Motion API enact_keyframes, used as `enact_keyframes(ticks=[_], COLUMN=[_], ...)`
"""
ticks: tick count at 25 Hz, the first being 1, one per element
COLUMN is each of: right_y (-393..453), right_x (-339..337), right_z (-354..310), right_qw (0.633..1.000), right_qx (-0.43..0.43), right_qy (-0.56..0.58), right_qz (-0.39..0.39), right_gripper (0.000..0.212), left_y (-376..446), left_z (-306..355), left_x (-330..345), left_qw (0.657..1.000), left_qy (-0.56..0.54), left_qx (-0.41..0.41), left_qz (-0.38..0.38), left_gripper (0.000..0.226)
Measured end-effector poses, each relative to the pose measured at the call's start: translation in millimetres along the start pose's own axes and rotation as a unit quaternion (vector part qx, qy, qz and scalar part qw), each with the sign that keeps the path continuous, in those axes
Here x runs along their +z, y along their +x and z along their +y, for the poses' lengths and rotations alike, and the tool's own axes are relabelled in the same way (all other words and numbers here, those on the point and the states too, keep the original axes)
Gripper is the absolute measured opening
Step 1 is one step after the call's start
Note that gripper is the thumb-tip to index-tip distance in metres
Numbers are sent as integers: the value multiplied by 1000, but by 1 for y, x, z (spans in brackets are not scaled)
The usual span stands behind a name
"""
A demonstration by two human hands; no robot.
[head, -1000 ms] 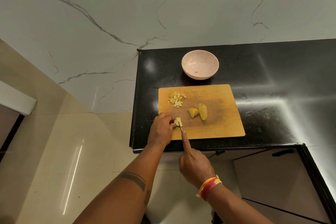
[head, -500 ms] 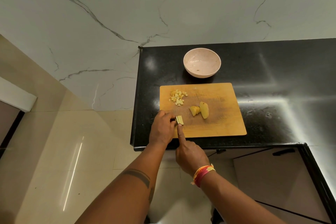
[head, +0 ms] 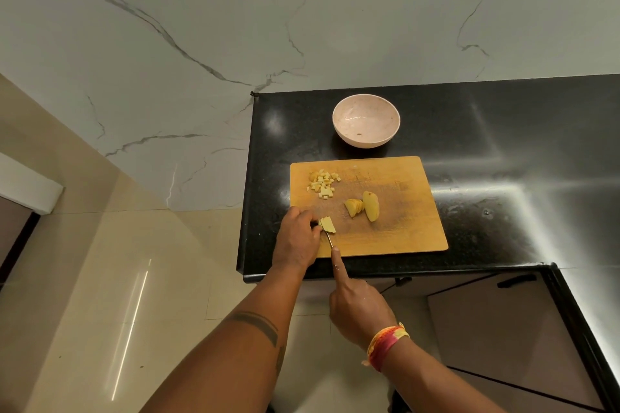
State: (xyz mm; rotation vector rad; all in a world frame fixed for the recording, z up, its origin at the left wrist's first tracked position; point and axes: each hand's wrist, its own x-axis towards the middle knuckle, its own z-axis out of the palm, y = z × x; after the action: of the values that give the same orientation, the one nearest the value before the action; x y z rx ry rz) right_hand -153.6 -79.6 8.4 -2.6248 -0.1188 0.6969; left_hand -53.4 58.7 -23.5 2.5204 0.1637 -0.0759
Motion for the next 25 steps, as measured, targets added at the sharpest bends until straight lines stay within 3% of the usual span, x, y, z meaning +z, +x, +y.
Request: enact_keyframes(ticks=[4,10,16,20,25], right_y=[-1,13,19,24,26], right_x=[-10,-23,-19,-15,-9], right_z=[8,18,18,19,17], right_qw=[997,994,995,995,995], right_qx=[-4,22,10,14,9], right_qy=[66,90,88,85,86], right_qz=[28,53,47,45,43], right_gripper=[81,79,81,82,81], left_y=[-4,-9,3,14,16], left_z=[4,20,18,13,7], left_x=[0,10,7,0,-1], left_qw=[1000,999,997,994,995], left_qy=[8,26,56,46,35], left_qx=[8,-34,15,62,48], left_qz=[3,-14,-45,-80,-77], left_gripper=[27,56,41,43,46])
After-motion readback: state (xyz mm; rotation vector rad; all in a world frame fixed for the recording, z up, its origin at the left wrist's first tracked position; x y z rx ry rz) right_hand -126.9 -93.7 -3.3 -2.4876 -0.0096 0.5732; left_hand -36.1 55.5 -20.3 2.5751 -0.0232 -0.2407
